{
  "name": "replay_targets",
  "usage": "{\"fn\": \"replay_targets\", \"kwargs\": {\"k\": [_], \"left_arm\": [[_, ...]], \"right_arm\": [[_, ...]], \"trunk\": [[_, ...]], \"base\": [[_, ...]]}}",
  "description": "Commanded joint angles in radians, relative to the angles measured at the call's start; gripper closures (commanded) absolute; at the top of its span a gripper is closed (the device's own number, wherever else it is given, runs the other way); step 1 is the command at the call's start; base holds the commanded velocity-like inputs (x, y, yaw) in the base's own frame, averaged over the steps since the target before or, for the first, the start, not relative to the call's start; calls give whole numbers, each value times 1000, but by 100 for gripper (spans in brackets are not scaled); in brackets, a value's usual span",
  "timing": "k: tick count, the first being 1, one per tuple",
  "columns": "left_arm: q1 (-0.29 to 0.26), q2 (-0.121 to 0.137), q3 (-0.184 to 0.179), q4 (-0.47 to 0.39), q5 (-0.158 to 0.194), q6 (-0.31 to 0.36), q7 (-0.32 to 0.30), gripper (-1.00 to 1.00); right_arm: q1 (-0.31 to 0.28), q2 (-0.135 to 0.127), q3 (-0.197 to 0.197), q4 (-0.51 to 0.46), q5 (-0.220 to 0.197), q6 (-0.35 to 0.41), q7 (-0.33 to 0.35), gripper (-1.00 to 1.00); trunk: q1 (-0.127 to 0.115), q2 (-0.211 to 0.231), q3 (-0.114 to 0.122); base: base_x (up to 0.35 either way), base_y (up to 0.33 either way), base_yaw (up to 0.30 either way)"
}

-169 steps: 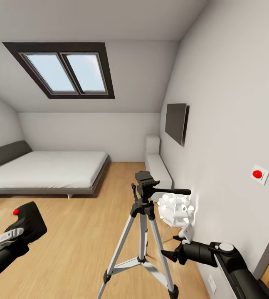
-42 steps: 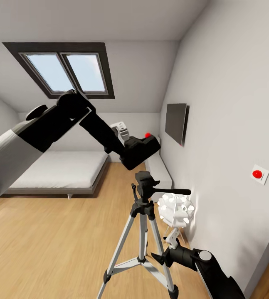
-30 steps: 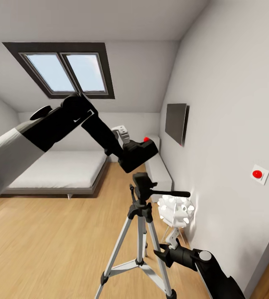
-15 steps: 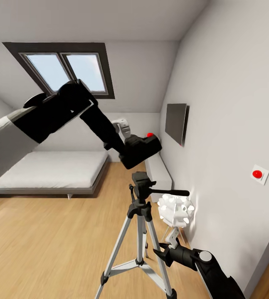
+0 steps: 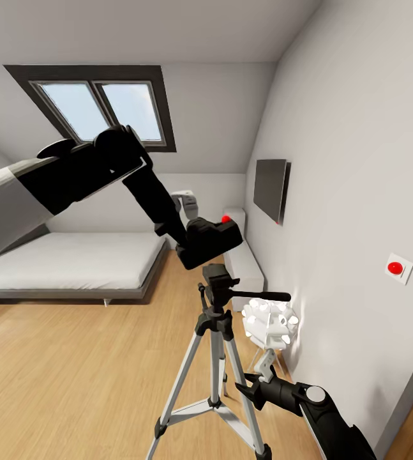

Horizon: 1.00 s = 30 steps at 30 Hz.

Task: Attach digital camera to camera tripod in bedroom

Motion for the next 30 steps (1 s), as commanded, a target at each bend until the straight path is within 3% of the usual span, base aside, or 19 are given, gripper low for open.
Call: {"fn": "replay_targets", "kwargs": {"k": [1,10,11,16,22,23,25,26,30], "left_arm": [[-3,0,-5,2,3,10,-3,100],[-38,-19,-58,43,7,10,-6,100],[-49,-32,-80,63,10,10,-6,100],[-63,-57,-125,108,48,10,-7,100],[-86,-82,-202,164,148,10,-8,100],[-97,-87,-230,176,185,10,-8,100],[-109,-90,-258,187,223,10,-8,100],[-109,-90,-258,187,223,10,-8,100],[-127,-95,-312,204,302,10,-8,100]], "right_arm": [[0,0,1,-2,1,5,4,100],[1,0,0,-2,2,5,4,100],[1,0,0,-2,2,5,4,100],[1,1,0,-2,2,5,4,100],[1,2,0,-2,3,5,3,100],[1,3,0,-2,3,5,3,100],[1,3,0,-2,3,5,3,100],[1,3,0,-2,3,5,3,100],[1,3,0,-2,3,5,4,100]], "trunk": [[0,-1,-1],[0,-1,-1],[0,-1,-1],[0,-1,-1],[0,-1,-1],[0,-1,-1],[0,-1,-1],[0,-1,-1],[0,-1,-1]], "base": [[0,0,0],[0,0,0],[0,0,0],[0,0,0],[0,0,0],[0,0,0],[0,0,0],[0,0,0],[0,0,0]]}}
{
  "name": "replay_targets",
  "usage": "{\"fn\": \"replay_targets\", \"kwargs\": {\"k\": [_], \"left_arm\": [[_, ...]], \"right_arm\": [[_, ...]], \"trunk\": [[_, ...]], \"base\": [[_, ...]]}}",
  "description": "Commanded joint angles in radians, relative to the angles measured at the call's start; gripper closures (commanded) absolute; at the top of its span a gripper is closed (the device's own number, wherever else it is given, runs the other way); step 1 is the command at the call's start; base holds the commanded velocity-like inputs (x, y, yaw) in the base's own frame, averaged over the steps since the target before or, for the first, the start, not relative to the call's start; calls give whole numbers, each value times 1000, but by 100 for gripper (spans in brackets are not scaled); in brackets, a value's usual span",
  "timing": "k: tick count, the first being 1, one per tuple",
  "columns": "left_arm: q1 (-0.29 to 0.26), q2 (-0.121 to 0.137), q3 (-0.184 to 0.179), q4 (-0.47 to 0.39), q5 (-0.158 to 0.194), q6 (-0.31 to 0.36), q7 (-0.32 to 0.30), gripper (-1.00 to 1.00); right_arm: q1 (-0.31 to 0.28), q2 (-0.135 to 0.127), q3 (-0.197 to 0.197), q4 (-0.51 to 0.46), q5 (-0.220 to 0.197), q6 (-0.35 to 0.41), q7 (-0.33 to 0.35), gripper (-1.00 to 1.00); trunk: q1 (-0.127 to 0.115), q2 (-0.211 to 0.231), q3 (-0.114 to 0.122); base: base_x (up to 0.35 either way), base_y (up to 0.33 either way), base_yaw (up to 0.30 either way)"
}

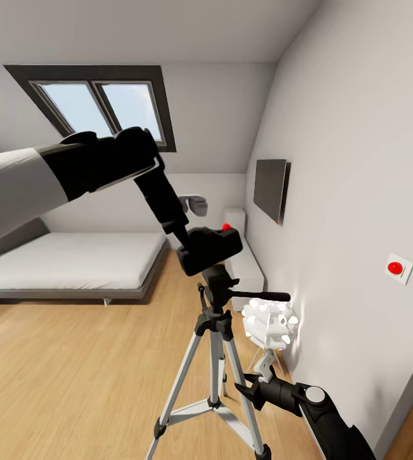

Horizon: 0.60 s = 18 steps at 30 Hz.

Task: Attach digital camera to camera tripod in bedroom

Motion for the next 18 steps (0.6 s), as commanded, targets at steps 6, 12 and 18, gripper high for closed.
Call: {"fn": "replay_targets", "kwargs": {"k": [6,12,18], "left_arm": [[-19,-16,-56,26,73,10,-4,100],[-28,-49,-79,67,92,10,-4,100],[-33,-78,-96,107,91,10,-3,100]], "right_arm": [[0,0,1,-2,1,6,4,100],[0,0,1,-2,0,6,4,100],[0,0,1,-2,-1,6,4,100]], "trunk": [[0,-1,-1],[0,-1,-1],[0,-1,-1]], "base": [[0,0,0],[0,0,0],[0,0,0]]}}
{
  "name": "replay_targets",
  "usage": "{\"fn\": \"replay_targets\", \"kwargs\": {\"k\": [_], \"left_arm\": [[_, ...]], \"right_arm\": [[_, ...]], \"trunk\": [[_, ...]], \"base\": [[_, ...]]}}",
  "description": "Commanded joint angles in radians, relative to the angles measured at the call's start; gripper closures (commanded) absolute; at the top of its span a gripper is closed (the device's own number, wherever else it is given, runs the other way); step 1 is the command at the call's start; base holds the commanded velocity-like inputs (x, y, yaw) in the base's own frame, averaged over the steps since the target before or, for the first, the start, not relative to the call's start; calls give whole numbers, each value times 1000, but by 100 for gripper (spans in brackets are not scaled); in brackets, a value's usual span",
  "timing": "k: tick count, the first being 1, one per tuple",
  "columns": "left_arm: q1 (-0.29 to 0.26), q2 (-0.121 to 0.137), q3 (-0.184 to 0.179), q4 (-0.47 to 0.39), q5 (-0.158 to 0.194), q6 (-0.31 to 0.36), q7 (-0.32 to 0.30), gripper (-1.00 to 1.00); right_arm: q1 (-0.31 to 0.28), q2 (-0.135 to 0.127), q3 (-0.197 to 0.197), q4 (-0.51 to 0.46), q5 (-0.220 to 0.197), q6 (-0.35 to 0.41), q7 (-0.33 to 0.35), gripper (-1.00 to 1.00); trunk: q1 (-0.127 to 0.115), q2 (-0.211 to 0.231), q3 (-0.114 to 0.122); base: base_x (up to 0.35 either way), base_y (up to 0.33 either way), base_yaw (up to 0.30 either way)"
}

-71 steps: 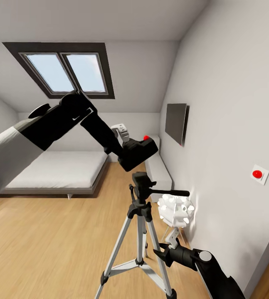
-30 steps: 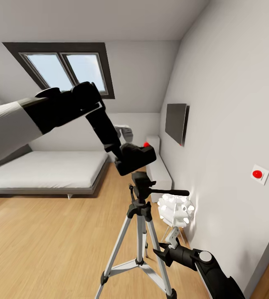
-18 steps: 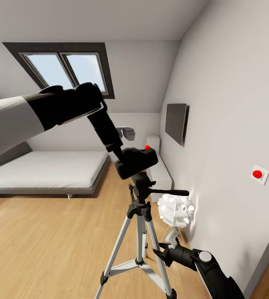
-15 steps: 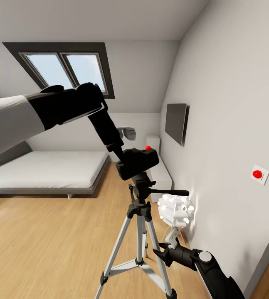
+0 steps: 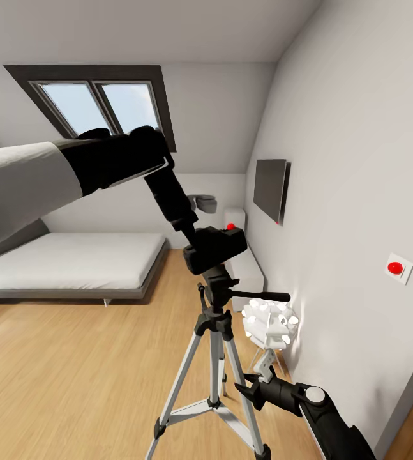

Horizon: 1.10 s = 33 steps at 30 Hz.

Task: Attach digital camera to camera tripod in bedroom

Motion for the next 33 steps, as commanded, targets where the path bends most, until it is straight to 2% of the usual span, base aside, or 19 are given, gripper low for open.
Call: {"fn": "replay_targets", "kwargs": {"k": [1,17,27,33], "left_arm": [[-3,-5,-19,7,1,10,-4,100],[-27,-36,-127,32,-3,10,-4,100],[-27,-46,-146,43,-5,10,-3,100],[-26,-64,-149,67,-11,10,-1,100]], "right_arm": [[0,0,1,-2,1,6,4,100],[1,0,1,-2,0,6,4,100],[1,0,1,-2,0,6,4,100],[1,0,1,-2,-1,6,4,100]], "trunk": [[0,-1,-1],[0,-1,-1],[0,-1,-1],[0,-1,-1]], "base": [[0,0,0],[0,0,0],[0,0,0],[0,0,0]]}}
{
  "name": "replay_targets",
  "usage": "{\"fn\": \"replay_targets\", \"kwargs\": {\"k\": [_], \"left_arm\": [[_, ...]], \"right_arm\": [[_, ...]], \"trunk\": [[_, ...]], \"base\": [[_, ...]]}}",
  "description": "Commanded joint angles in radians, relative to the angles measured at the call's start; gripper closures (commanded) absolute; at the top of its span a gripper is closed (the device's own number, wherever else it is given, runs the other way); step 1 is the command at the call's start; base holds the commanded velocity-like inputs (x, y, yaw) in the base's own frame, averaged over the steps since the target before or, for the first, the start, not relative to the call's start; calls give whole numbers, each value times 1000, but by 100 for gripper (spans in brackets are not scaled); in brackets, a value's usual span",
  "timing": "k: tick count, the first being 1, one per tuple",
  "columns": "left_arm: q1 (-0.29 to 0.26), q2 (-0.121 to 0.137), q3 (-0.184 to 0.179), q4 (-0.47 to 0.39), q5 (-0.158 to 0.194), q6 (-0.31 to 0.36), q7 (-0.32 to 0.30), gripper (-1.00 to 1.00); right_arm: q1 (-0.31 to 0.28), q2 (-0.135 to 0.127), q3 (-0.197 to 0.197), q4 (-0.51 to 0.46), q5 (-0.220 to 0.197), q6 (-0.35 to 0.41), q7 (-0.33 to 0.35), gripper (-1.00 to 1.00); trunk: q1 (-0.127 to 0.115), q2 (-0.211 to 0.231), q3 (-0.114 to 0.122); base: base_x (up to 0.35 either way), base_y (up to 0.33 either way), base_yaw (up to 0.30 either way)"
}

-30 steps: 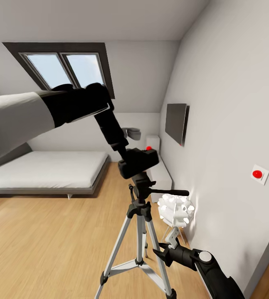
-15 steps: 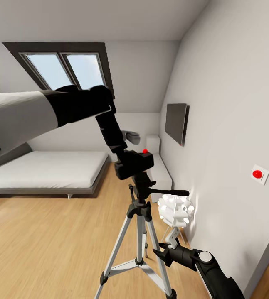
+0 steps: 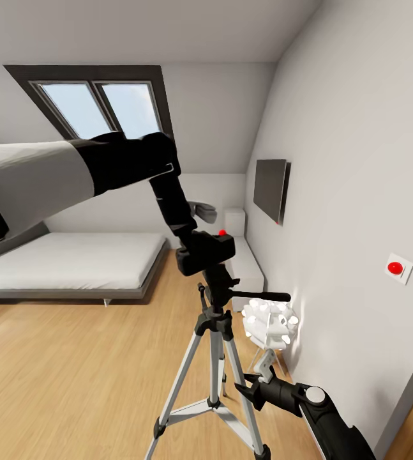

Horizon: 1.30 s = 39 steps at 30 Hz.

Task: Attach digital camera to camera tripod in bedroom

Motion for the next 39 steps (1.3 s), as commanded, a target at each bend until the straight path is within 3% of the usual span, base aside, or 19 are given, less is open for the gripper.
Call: {"fn": "replay_targets", "kwargs": {"k": [1,15,39], "left_arm": [[-1,-3,-3,1,-2,10,-4,100],[-3,-17,3,15,-41,-20,0,100],[13,-63,9,84,-27,-77,7,100]], "right_arm": [[0,0,1,-2,4,6,4,100],[1,0,1,-2,4,6,4,100],[1,-1,1,-2,4,6,4,100]], "trunk": [[0,-1,-1],[0,-1,-1],[0,-1,-1]], "base": [[0,0,0],[0,0,0],[0,0,0]]}}
